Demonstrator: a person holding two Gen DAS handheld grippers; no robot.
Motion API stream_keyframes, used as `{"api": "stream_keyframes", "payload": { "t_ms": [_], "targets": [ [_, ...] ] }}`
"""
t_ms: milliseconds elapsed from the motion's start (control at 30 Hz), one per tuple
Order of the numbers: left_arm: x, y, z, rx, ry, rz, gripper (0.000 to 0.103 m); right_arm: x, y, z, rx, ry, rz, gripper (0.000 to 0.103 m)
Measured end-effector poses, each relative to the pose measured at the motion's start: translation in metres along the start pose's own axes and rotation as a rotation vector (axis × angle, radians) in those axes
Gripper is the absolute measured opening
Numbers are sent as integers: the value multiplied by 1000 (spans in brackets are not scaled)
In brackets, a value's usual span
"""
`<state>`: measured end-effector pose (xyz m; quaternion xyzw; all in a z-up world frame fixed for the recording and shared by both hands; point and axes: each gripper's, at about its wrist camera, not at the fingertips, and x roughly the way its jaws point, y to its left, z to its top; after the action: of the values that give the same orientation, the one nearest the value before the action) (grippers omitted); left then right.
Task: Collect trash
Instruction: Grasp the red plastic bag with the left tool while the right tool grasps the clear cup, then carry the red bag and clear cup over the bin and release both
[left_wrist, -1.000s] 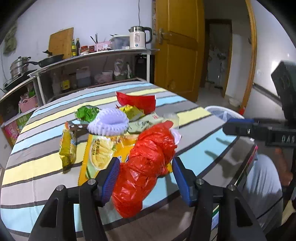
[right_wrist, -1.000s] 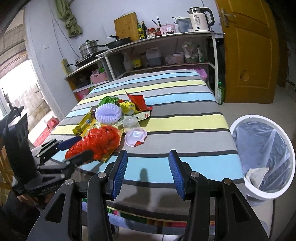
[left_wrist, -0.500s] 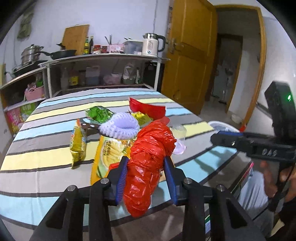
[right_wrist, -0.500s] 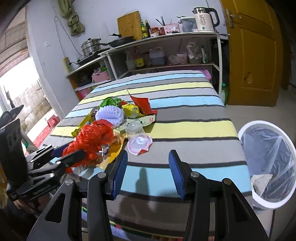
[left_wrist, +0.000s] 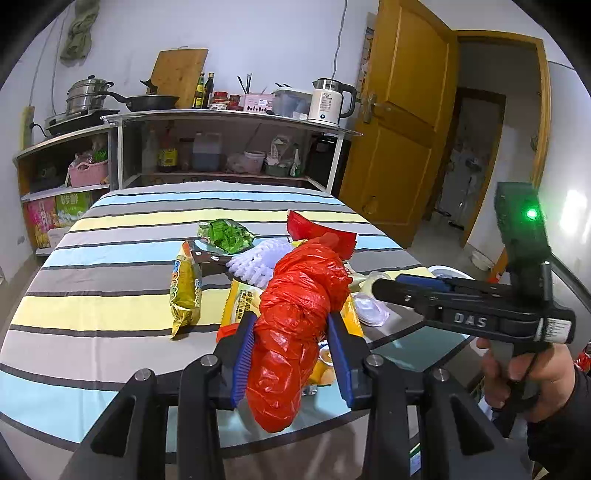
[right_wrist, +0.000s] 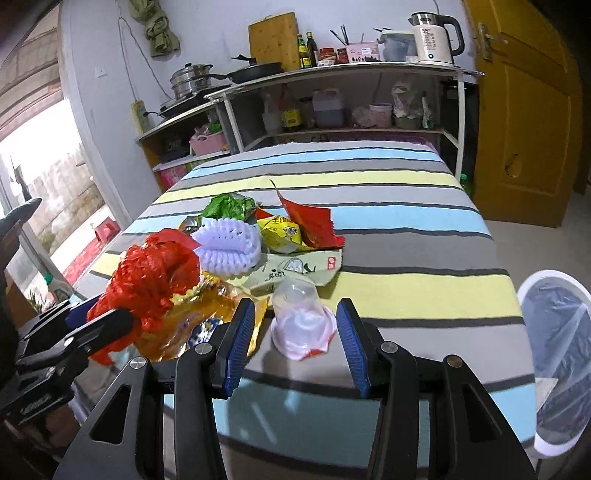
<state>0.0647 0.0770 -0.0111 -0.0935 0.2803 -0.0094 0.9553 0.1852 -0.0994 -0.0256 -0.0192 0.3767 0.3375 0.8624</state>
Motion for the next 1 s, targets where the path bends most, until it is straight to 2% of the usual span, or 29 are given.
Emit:
{"api": "stream_keyframes", "payload": {
  "t_ms": [100, 233, 633, 1000],
  "targets": [
    [2, 1, 1, -3, 1, -2, 39, 8, 2, 3, -4, 11, -2, 45],
    [3, 2, 1, -8, 3, -3, 39, 17, 2, 4, -16, 31, -12, 33],
    [4, -2, 4, -2, 0, -2, 39, -4, -2, 2, -21, -5, -20, 32],
    [11, -42, 10, 28, 27, -21, 39, -45, -21, -8, 30, -48, -39, 32]
  ]
}}
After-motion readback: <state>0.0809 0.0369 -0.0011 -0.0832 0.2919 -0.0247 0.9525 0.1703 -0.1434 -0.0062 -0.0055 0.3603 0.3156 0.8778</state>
